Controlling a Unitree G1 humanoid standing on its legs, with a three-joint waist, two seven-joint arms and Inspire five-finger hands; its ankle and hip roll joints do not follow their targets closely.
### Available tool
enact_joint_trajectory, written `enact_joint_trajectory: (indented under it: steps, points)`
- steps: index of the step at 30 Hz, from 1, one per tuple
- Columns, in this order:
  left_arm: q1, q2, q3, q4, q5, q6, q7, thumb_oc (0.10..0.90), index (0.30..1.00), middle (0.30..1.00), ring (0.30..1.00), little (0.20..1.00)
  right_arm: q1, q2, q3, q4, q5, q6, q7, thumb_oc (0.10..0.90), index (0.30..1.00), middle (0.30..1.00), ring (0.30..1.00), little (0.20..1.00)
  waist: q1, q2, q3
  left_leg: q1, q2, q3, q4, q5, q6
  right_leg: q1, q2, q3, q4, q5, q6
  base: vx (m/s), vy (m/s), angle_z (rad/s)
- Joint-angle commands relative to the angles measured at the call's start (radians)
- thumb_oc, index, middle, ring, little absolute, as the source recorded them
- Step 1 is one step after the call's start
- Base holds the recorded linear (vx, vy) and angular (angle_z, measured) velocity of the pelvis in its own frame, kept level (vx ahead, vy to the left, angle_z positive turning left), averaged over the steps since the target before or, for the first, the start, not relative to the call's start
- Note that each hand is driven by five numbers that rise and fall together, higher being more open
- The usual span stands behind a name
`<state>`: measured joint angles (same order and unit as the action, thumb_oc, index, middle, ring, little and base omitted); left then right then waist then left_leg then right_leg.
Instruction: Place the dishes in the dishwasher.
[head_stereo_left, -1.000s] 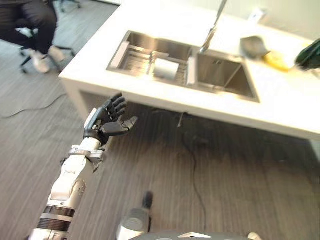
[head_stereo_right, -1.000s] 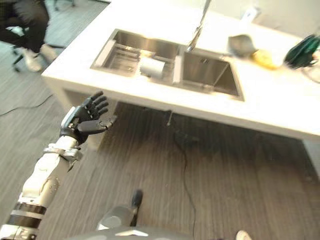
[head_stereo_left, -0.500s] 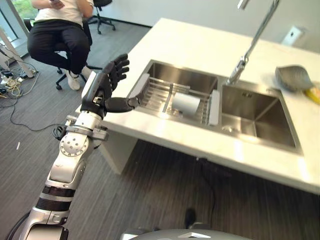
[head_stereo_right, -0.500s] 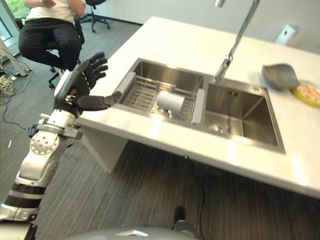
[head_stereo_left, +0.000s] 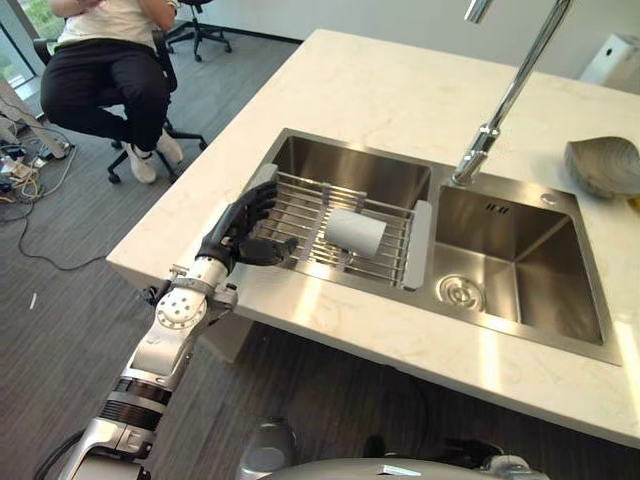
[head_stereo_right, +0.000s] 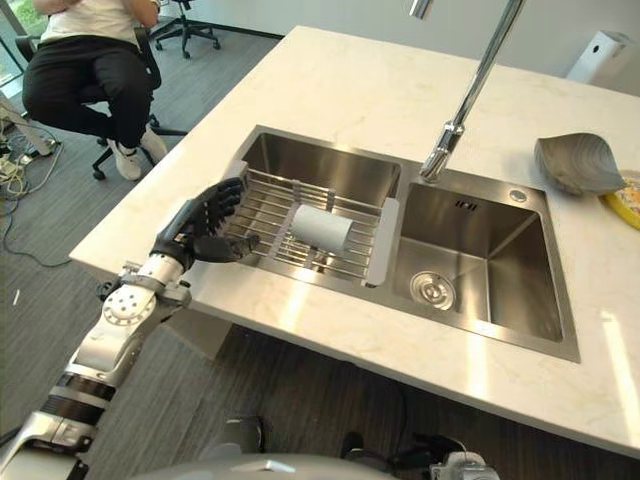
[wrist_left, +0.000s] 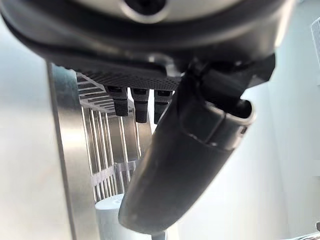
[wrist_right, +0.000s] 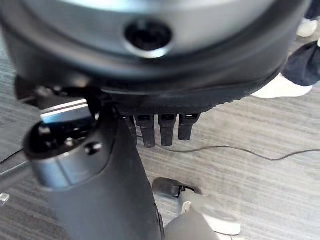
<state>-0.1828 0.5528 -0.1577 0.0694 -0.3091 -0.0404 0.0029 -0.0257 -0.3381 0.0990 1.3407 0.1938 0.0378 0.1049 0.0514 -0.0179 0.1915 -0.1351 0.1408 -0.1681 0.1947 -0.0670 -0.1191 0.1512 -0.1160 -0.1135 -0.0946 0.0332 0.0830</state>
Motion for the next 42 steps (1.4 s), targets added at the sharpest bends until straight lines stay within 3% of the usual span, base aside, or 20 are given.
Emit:
enact_joint_trajectory:
  steps: [1, 4, 10, 16, 28, 42]
  points:
    - [-0.178, 0.017, 0.001, -0.079, 0.039, -0.113, 0.014, 0.8, 0.9, 0.9, 0.9, 0.9, 0.065, -0.024, -0.005, 0.007, 0.019, 0.005, -0.006, 0.8, 0.9, 0.9, 0.9, 0.9, -0.027, 0.021, -0.081, 0.136, -0.012, 0.054, -0.215, 0.086, -0.005, -0.065, -0.03, -0.012, 0.115, -0.083, 0.088, 0.07, 0.143, -0.35]
    - [-0.193, 0.029, -0.042, -0.067, 0.067, -0.109, -0.012, 0.8, 0.9, 0.9, 0.9, 0.9, 0.069, 0.0, -0.003, 0.018, 0.015, 0.01, 0.009, 0.8, 0.9, 0.9, 0.9, 0.9, -0.037, 0.024, -0.11, 0.191, -0.021, 0.087, -0.282, 0.088, -0.002, -0.061, -0.053, -0.009, 0.079, -0.048, 0.109, 0.08, 0.141, -0.33]
    - [-0.244, 0.072, -0.086, -0.065, 0.125, -0.121, -0.007, 0.8, 0.9, 0.9, 0.9, 0.9, 0.057, 0.028, 0.034, 0.008, 0.008, 0.01, 0.019, 0.8, 0.9, 0.9, 0.9, 0.9, -0.037, 0.019, -0.118, 0.218, -0.029, 0.116, -0.282, 0.067, 0.007, -0.051, -0.064, 0.005, 0.026, -0.017, 0.122, 0.04, 0.037, -0.26]
    - [-0.235, 0.09, -0.099, -0.068, 0.177, -0.127, -0.026, 0.8, 0.9, 0.9, 0.9, 0.9, 0.12, 0.012, 0.021, -0.003, 0.016, -0.011, 0.033, 0.8, 0.9, 0.9, 0.9, 0.9, -0.058, 0.015, -0.125, 0.245, -0.018, 0.134, -0.282, 0.055, 0.004, -0.044, -0.052, 0.026, 0.007, -0.018, 0.122, 0.04, -0.019, -0.19]
    - [-0.453, 0.19, -0.316, 0.025, 0.45, -0.113, -0.064, 0.8, 0.9, 0.9, 0.9, 0.9, 0.133, -0.001, 0.002, -0.007, 0.097, -0.027, 0.043, 0.8, 0.9, 0.9, 0.9, 0.9, -0.096, 0.036, -0.125, 0.259, 0.008, 0.168, -0.282, 0.059, -0.005, -0.064, -0.031, 0.054, 0.007, -0.017, 0.128, 0.03, -0.024, -0.15]
    - [-0.529, 0.213, -0.417, 0.14, 0.583, -0.102, -0.055, 0.8, 0.9, 0.9, 0.9, 0.9, 0.146, -0.003, -0.003, -0.01, 0.116, -0.033, 0.033, 0.8, 0.9, 0.9, 0.9, 0.9, -0.111, 0.046, -0.122, 0.255, 0.005, 0.184, -0.282, 0.054, -0.004, -0.076, -0.034, 0.054, 0.007, -0.012, 0.134, 0.0, -0.001, -0.02]
